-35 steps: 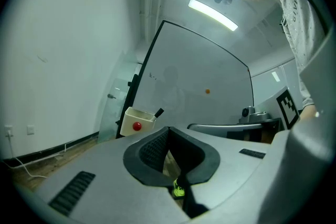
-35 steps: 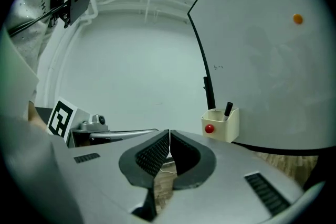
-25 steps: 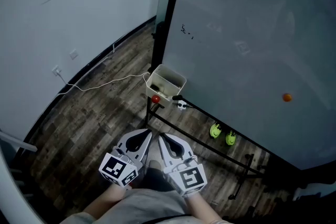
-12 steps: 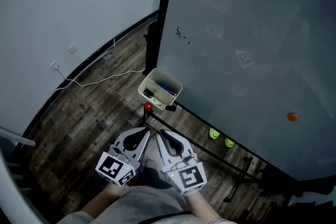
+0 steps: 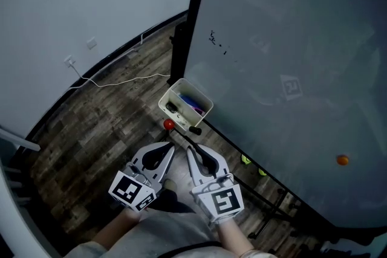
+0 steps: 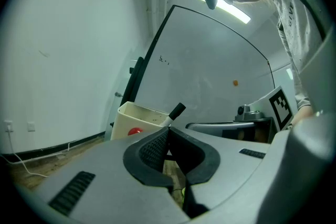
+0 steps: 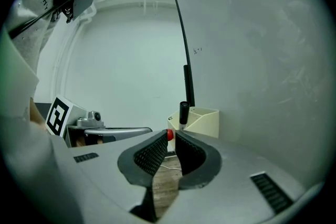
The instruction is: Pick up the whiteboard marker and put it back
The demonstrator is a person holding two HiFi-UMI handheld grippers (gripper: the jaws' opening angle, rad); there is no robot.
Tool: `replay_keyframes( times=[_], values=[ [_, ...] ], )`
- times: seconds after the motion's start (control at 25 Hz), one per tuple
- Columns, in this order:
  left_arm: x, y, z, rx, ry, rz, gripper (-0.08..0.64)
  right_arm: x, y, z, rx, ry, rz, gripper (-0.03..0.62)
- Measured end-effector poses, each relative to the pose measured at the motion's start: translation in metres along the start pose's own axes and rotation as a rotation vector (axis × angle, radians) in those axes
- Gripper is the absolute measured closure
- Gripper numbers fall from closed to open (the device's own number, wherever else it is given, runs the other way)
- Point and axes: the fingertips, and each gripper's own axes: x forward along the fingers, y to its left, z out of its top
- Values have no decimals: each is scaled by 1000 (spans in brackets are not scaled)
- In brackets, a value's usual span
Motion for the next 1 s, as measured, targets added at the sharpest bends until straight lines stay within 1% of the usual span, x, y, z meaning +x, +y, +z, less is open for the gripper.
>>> replay_keyframes(
  times=[0.04,0.08,0.28,0.4,0.56,0.72,0.88,1.0],
  values=[
    [1,0,0,4,1,3,546,1,-2,1,7,-3,7,539],
    [1,1,-1,8,3,6,546,2,-3,2,15,-6,13,495],
    [1,5,-2,12,16,19,546,9,-13,9,35,-26,3,481],
    [4,9,-1,23,22,12,546,16,-19,15,34,-38,-7,477],
    [8,13,-1,29,37,-13,546,24,-22,23,37,-51,3,476],
    [17,21,2,32,44,-44,546,32,-21,23,65,-58,29,476],
    [22,24,6,60,52,-78,546,36,-22,21,67,-74,2,476],
    [24,28,9,54,58,-107,546,38,-22,18,69,-67,-11,477]
  ],
)
